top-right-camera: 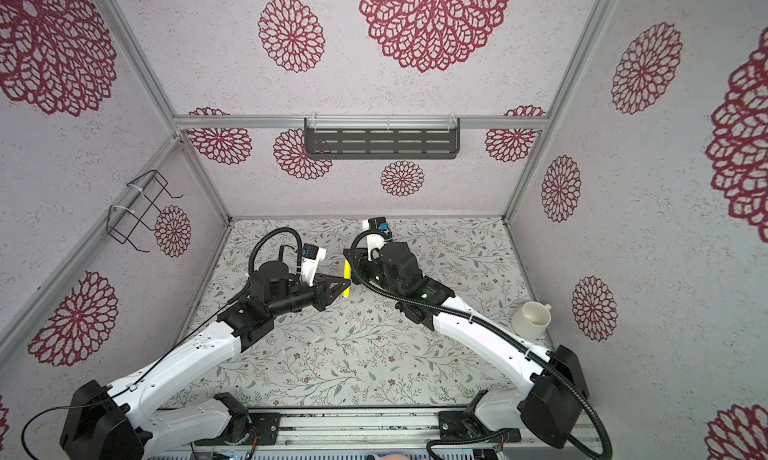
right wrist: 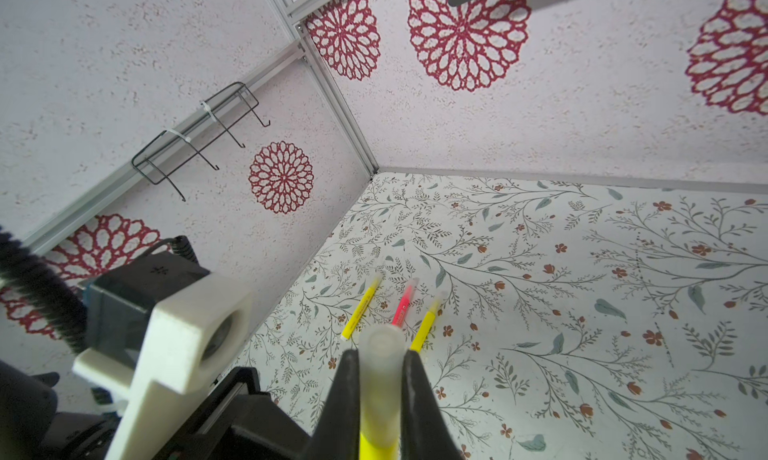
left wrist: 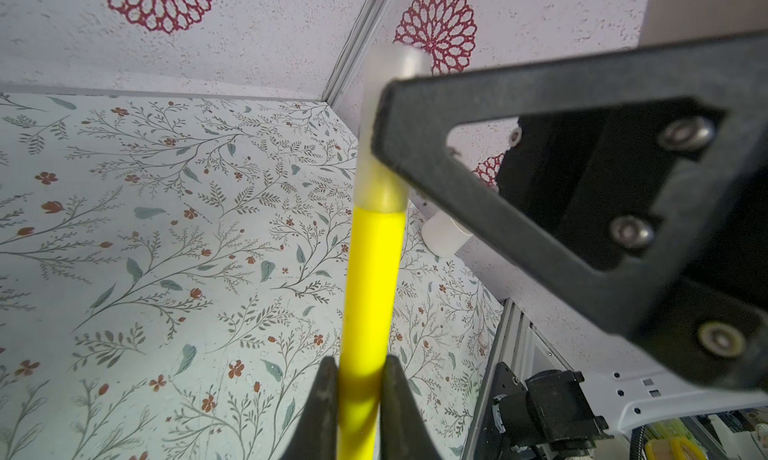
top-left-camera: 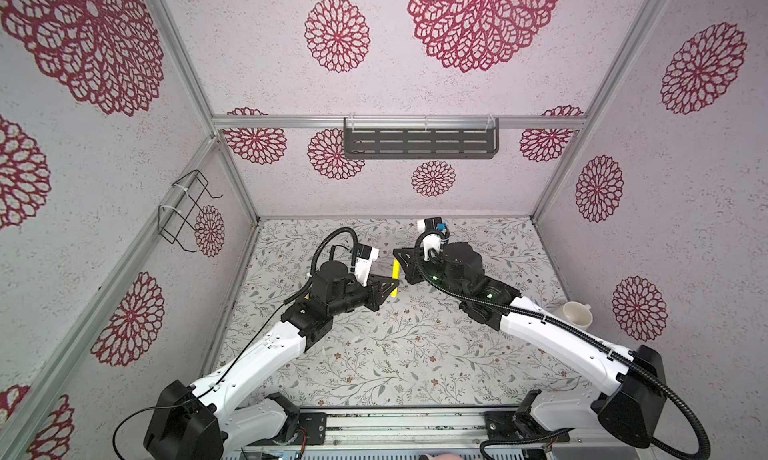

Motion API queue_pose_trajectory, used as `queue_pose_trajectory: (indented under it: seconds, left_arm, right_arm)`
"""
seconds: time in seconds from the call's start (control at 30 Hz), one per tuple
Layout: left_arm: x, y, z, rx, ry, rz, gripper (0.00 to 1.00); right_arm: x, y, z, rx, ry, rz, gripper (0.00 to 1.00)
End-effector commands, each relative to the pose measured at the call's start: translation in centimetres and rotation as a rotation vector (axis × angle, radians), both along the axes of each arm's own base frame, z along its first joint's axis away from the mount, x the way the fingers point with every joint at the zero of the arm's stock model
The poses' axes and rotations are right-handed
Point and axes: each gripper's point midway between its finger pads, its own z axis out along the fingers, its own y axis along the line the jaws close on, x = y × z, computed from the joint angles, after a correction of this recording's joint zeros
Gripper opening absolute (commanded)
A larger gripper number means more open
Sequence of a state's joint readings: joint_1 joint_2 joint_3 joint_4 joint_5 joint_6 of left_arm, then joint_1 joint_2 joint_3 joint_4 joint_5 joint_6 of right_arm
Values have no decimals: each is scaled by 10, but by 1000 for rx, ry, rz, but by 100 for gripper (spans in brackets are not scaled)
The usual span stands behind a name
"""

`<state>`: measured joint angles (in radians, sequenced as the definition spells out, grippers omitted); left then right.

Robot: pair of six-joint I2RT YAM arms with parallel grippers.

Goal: Insert the pens into the pen caps
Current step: 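Lower the translucent cap onto the yellow highlighter tip with the right gripper, then open the right gripper and draw it back from the capped highlighter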

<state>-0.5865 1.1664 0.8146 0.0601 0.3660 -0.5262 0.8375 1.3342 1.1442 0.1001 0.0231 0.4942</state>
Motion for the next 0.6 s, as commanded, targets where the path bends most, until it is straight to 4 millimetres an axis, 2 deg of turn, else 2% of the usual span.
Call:
queue_pose_trajectory:
  seconds: [0.0, 0.13, 0.3, 0.57]
  left_arm:
    - [45, 42, 57, -100, -149, 285, 0]
    - [42, 39, 77, -154, -188, 236, 0]
    - [42, 49, 98, -234, -224, 212, 0]
    - [46, 69, 113, -280, -262, 246, 0]
  right_arm:
    - [-35, 10, -48, -93, 138, 110, 0]
    - [-49, 23, -59, -88, 151, 191, 0]
    - [-68, 33, -73, -92, 169, 279, 0]
    - [-90, 36, -85, -44, 184, 358, 0]
